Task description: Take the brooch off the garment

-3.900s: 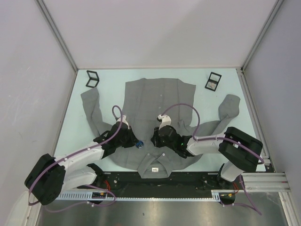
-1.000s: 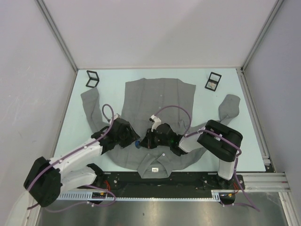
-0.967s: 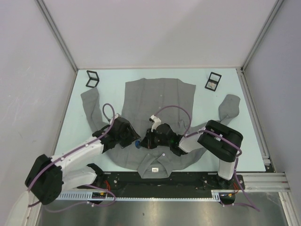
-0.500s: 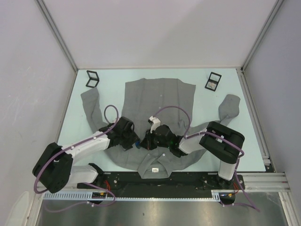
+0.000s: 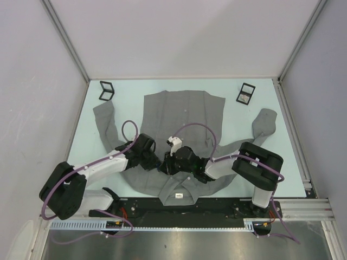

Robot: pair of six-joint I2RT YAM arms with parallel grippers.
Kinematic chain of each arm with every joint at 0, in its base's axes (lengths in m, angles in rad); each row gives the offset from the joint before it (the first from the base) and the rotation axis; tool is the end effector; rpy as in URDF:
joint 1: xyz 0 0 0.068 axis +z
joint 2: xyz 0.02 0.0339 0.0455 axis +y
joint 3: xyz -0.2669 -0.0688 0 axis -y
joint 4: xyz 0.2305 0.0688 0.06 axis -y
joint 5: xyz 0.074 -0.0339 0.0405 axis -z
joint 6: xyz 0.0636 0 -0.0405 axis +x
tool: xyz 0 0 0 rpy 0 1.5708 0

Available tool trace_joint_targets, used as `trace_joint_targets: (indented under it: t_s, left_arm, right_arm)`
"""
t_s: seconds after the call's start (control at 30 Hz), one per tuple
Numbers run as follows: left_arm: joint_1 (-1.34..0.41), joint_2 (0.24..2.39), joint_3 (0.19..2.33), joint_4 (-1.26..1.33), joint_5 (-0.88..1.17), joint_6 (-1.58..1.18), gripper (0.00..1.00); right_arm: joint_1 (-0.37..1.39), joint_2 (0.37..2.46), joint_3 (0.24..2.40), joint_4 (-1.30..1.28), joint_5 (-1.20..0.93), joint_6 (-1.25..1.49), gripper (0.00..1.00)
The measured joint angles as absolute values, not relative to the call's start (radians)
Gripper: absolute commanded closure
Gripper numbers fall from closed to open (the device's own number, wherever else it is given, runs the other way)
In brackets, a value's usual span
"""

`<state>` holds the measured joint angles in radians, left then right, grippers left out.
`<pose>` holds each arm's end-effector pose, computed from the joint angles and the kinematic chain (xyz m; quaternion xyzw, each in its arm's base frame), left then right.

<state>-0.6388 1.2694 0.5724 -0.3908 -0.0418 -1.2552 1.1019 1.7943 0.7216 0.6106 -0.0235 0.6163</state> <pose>0.1781 -0.1290 0.1446 -0.2992 0.9235 -0.1822 0.1561 0.1637 0.3264 0.1386 -0.2104 0.8238 0.4051 0.3362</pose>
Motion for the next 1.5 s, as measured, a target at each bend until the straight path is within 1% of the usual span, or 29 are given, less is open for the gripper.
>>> trace_joint_targets:
  t_s: [0.03,0.07,0.23,0.37,0.43,0.53,0.63,0.77,0.83,0.87,0.93,0.97,1.03,1.07,1.13,1.17,1.23,1.37,1.5]
  left_arm:
    - [-0.639,1.269,0.573,-0.384,-0.041,-1.252,0.72]
    - [-0.638,1.268,0.575,-0.377,-0.042,-1.247,0.76]
    - [-0.636,1.269,0.576,-0.356,-0.043,-1.213,0.80]
    - [-0.635,1.270,0.576,-0.346,-0.044,-1.178,0.86]
    - [-0.635,1.272,0.576,-0.344,-0.046,-1.164,0.86]
    - [-0.635,1.274,0.576,-0.344,-0.047,-1.138,0.85]
    - [-0.635,1.274,0.575,-0.342,-0.049,-1.115,0.79]
    - [-0.635,1.259,0.561,-0.342,-0.051,-1.088,0.73]
    - [-0.635,1.240,0.549,-0.342,-0.051,-1.077,0.72]
    - [-0.635,1.230,0.543,-0.342,-0.051,-1.072,0.70]
    - [-0.635,1.215,0.534,-0.342,-0.053,-1.064,0.66]
    - [-0.635,1.211,0.532,-0.342,-0.054,-1.061,0.62]
    - [-0.635,1.207,0.531,-0.342,-0.057,-1.053,0.59]
    - [-0.635,1.205,0.531,-0.342,-0.057,-1.050,0.55]
    - [-0.635,1.199,0.531,-0.342,-0.057,-1.044,0.51]
    - [-0.635,1.195,0.531,-0.342,-0.057,-1.039,0.45]
    - [-0.635,1.182,0.529,-0.341,-0.057,-1.033,0.41]
    - [-0.635,1.132,0.513,-0.339,-0.060,-1.019,0.40]
    - [-0.635,1.060,0.483,-0.337,-0.068,-1.010,0.45]
  right_arm:
    - [1.104,1.790,0.722,0.604,-0.023,0.615,0.71]
    - [1.105,1.786,0.722,0.596,-0.023,0.612,0.69]
    - [1.107,1.765,0.722,0.562,-0.024,0.604,0.63]
    - [1.106,1.749,0.722,0.551,-0.033,0.602,0.58]
    - [1.103,1.740,0.721,0.551,-0.036,0.601,0.56]
    - [1.093,1.721,0.710,0.554,-0.047,0.602,0.56]
    - [1.080,1.715,0.702,0.560,-0.054,0.606,0.59]
    - [1.068,1.715,0.699,0.559,-0.060,0.616,0.69]
    - [1.066,1.715,0.699,0.559,-0.062,0.620,0.72]
    - [1.065,1.715,0.699,0.559,-0.065,0.624,0.76]
    - [1.065,1.716,0.699,0.566,-0.071,0.628,0.80]
    - [1.065,1.718,0.699,0.574,-0.076,0.632,0.83]
    - [1.065,1.724,0.699,0.585,-0.084,0.636,0.88]
    - [1.065,1.728,0.699,0.591,-0.088,0.637,0.91]
    - [1.065,1.737,0.699,0.602,-0.095,0.641,0.93]
    - [1.065,1.742,0.699,0.607,-0.098,0.645,0.94]
    - [1.065,1.748,0.699,0.612,-0.104,0.649,0.96]
    - [1.065,1.756,0.698,0.624,-0.118,0.657,0.98]
    - [1.064,1.766,0.698,0.648,-0.133,0.670,0.99]
